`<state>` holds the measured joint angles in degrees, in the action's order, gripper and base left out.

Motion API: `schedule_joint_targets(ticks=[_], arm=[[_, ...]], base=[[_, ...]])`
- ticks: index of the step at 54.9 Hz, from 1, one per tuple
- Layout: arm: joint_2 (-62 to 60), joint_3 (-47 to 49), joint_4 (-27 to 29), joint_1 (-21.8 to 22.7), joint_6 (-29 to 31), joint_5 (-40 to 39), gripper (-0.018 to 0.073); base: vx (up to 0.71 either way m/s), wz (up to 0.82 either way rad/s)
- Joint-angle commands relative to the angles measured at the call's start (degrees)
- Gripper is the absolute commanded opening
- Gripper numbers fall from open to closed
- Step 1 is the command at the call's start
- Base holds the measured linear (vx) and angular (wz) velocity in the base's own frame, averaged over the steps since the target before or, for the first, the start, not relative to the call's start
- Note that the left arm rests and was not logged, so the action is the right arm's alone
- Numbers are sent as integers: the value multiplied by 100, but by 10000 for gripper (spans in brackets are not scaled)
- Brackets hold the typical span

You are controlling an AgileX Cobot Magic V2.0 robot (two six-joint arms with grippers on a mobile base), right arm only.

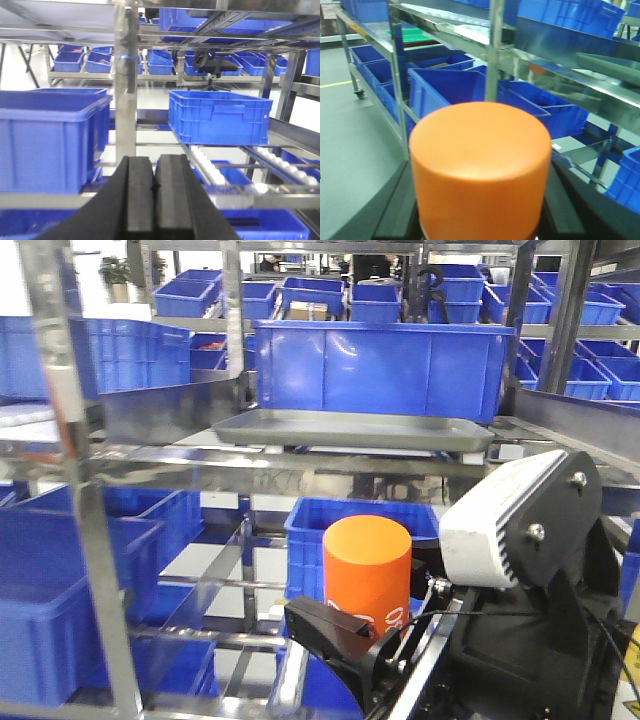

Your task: Grab orange capacitor from left shelf to right conveyor

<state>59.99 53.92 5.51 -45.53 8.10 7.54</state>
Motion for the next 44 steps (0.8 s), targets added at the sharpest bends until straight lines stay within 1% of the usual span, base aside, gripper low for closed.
schedule_joint_targets(ticks=[1,25,44], arm=[[-119,179,-6,0,33,-528,-8],[-119,179,-6,0,33,-528,-7],[-119,179,-6,0,33,-528,-7]], base=[[-20,10],[-18,12],[-10,28]])
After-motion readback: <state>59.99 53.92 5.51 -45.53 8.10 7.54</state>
